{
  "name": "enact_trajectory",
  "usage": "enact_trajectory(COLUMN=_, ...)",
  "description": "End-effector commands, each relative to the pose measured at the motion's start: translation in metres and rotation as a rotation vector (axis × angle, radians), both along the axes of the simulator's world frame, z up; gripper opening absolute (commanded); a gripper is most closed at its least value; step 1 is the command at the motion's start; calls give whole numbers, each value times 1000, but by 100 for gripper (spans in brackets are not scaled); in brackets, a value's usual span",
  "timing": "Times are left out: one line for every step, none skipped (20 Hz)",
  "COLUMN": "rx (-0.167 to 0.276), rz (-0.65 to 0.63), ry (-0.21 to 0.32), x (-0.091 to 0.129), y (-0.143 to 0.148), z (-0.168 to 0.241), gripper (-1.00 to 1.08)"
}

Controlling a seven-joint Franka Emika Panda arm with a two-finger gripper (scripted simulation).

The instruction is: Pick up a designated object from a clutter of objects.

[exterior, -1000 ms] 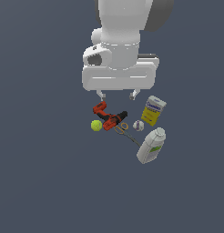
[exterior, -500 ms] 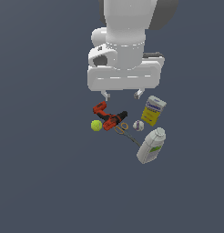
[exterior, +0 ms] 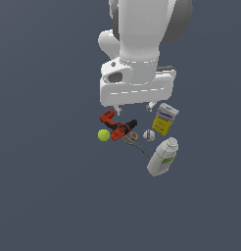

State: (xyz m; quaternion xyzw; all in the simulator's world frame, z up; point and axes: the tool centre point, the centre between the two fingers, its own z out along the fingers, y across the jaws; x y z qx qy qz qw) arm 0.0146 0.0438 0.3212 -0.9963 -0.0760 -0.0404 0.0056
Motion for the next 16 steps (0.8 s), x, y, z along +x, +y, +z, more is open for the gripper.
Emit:
enact_trajectory(rx=-8, rz=50, ry=4, x=-1, y=6, z=-13, gripper=100)
enact_trajectory(rx=-12, rz=74, ry=5, x=-2, y=8, z=-19, gripper=100)
enact_trajectory(rx=-16, rz=100, ry=7, x=-2, y=11, z=-25, gripper=100)
enact_trajectory(rx=-20, rz=128, ry=9, x=-3, y=14, z=-32, gripper=100)
enact_trajectory(rx=-24, rz=158, ry=11, x=-5, y=17, z=-39, gripper=100)
enact_trajectory(rx=-28, rz=190, ry=13, x=-6, y=21, z=-47, gripper=100)
enact_trajectory(rx=-32, rz=223, ry=15, x=-7, y=24, z=-55, gripper=100)
enact_trajectory(rx=-37, rz=259, ry=18, x=-9, y=28, z=-63, gripper=100)
enact_trajectory(rx=-41, rz=296, ry=20, x=-11, y=32, z=-72, gripper=100)
enact_trajectory(rx=-44, rz=333, ry=23, x=-14, y=36, z=-80, gripper=100)
enact_trajectory(rx=-48, rz=371, ry=25, x=-16, y=40, z=-89, gripper=100)
enact_trajectory(rx=-51, rz=408, ry=28, x=-19, y=44, z=-97, gripper=100)
enact_trajectory(rx=-54, rz=445, ry=30, x=-22, y=48, z=-106, gripper=100)
enact_trajectory(rx=-57, rz=483, ry=33, x=-25, y=52, z=-114, gripper=100)
enact_trajectory(rx=-60, rz=521, ry=35, x=-28, y=56, z=-122, gripper=100)
enact_trajectory(rx=-62, rz=558, ry=37, x=-32, y=60, z=-130, gripper=100)
